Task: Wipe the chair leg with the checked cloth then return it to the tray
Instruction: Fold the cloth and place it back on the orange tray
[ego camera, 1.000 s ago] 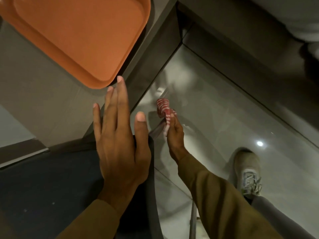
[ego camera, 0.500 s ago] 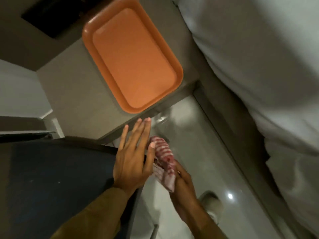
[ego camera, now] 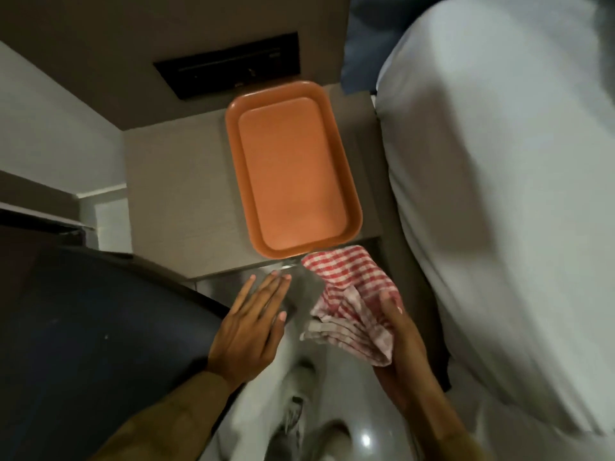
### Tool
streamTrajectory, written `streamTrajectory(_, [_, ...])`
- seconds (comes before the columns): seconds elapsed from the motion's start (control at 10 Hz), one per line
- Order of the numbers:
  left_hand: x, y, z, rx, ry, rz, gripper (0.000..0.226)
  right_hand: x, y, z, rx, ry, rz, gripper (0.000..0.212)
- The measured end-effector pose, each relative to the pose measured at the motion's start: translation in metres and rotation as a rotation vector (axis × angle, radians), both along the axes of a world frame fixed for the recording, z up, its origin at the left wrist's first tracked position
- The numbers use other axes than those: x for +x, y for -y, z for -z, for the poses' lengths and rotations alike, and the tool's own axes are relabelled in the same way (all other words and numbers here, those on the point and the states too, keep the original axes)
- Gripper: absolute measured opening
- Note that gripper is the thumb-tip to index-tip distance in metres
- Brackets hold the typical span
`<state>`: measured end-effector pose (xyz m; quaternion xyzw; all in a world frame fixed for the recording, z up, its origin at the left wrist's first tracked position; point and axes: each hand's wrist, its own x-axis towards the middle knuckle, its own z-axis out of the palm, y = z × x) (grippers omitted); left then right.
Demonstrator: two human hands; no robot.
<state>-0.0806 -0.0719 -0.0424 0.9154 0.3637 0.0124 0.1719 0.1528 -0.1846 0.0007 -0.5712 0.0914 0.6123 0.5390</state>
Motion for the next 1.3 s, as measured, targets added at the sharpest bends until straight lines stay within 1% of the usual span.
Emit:
streamTrajectory(0.1, [0.001,-0.002,-0.002,-0.033,-0.02,-0.006,0.059,0.011,-0.025,-0.011,0.015,0.156,-0.111,0.036])
streamTrajectory(0.2, [0.006,0.0,-0.011,-0.162,0.021,-0.117,0.065,0.022,-0.052,-0.031,-0.029,0.273,-0.185,0.045])
streamTrajectory(0.3, [0.029,-0.021,-0.035,-0.734,0.417,-0.71,0.063,0.036,-0.069,-0.047,0.025,0.447,-0.342,0.041])
streamTrajectory(0.4, [0.053,-0.061,-0.06,-1.17,0.831,-1.011,0.042,0.048,-0.087,-0.063,0.161,0.426,-0.446,0.047])
streamTrajectory(0.5, [0.072,-0.088,-0.077,-1.464,0.952,-0.794,0.052,0.057,-0.1,-0.065,0.311,0.328,-0.458,0.048])
streamTrajectory(0.6, [0.058,-0.094,-0.077,-1.392,1.203,-0.539,0.043,0.06,-0.121,-0.063,0.324,0.35,-0.476,0.04])
streamTrajectory(0.7, [0.065,-0.094,-0.078,-1.071,0.718,-0.371,0.018,0.058,-0.137,-0.063,0.282,0.438,-0.544,0.039])
streamTrajectory(0.8, [0.092,-0.12,-0.085,-1.194,0.838,-0.678,0.03,0.062,-0.146,-0.064,0.301,0.515,-0.633,0.039])
streamTrajectory(0.9, [0.083,-0.127,-0.1,-0.947,0.965,-0.676,0.044,0.067,-0.156,-0.072,0.337,0.638,-0.662,0.034])
streamTrajectory(1.0, [0.087,-0.128,-0.111,-0.742,0.933,-0.683,0.025,0.071,-0.165,-0.074,0.368,0.735,-0.602,0.026])
streamTrajectory(1.1, [0.091,-0.129,-0.121,-0.682,0.978,-0.759,0.011,0.071,-0.173,-0.073,0.376,0.758,-0.576,0.025])
streamTrajectory(1.2, [0.102,-0.132,-0.126,-0.664,1.05,-0.864,0.009,0.068,-0.182,-0.076,0.358,0.726,-0.631,0.035])
streamTrajectory(1.3, [0.106,-0.137,-0.126,-0.612,1.037,-0.876,0.006,0.065,-0.189,-0.079,0.328,0.737,-0.749,0.05])
